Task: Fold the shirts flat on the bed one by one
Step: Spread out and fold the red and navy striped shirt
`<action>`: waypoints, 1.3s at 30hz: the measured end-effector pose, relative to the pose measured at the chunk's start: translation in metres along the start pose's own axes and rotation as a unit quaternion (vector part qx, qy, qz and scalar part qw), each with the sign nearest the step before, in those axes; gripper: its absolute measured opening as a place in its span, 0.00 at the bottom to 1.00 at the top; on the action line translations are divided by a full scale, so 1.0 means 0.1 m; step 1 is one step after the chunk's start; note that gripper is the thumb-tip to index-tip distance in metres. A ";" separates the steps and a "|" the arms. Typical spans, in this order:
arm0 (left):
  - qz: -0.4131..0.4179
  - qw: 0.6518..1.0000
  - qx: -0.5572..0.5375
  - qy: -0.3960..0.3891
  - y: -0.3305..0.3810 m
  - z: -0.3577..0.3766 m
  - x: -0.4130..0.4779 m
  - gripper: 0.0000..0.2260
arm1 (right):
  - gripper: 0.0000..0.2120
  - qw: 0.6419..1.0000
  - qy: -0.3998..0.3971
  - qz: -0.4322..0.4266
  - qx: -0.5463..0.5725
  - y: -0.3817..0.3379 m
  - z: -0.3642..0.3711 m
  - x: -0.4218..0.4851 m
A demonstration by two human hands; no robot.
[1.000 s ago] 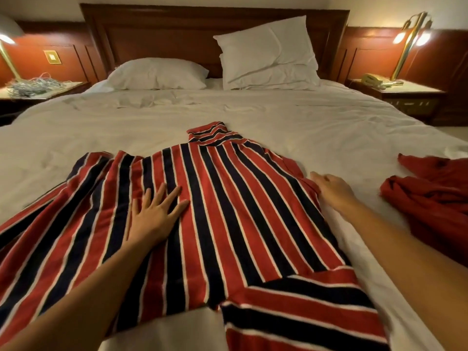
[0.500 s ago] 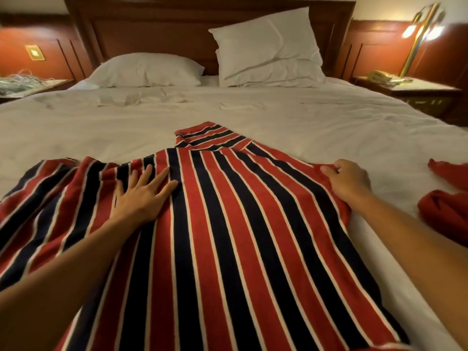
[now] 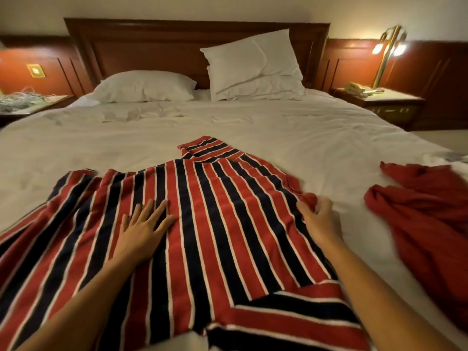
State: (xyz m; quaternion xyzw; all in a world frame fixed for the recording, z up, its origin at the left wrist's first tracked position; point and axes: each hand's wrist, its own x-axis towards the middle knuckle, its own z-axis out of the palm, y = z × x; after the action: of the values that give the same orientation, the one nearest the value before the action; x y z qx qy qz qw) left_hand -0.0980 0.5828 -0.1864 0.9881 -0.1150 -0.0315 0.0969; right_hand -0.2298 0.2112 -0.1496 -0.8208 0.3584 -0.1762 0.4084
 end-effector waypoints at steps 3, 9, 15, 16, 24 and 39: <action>0.006 1.000 0.013 -0.012 -0.09 -0.03 -0.42 0.34 | 0.34 0.995 -0.092 -0.044 -0.023 0.02 -0.13 -0.50; 0.011 0.998 0.058 -0.032 -0.27 -0.11 -1.07 0.26 | 0.33 0.969 -0.213 -0.084 -0.091 0.16 -0.52 -0.96; 0.006 0.995 0.078 -0.062 -0.53 -0.23 -1.63 0.25 | 0.29 0.973 -0.096 -0.111 -0.178 0.36 -0.77 -1.31; 0.015 0.993 0.098 -0.066 -0.58 -0.24 -1.70 0.25 | 0.29 0.955 -0.063 -0.146 -0.251 0.35 -0.79 -1.42; -0.005 0.989 0.104 -0.106 -0.95 -0.45 -2.17 0.25 | 0.36 0.839 -0.333 -0.371 -0.220 0.15 -0.69 -2.56; -0.198 0.979 0.036 0.020 -1.92 -0.92 -2.28 0.27 | 0.12 0.850 -0.407 -0.281 -0.178 -0.72 -0.10 -2.29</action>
State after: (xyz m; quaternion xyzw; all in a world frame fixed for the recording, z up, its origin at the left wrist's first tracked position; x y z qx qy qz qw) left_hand -0.2691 0.8366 -0.1253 0.9946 0.0838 -0.0262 0.0549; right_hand -0.3596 0.4028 -0.0858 -0.9435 -0.0611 0.1334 0.2971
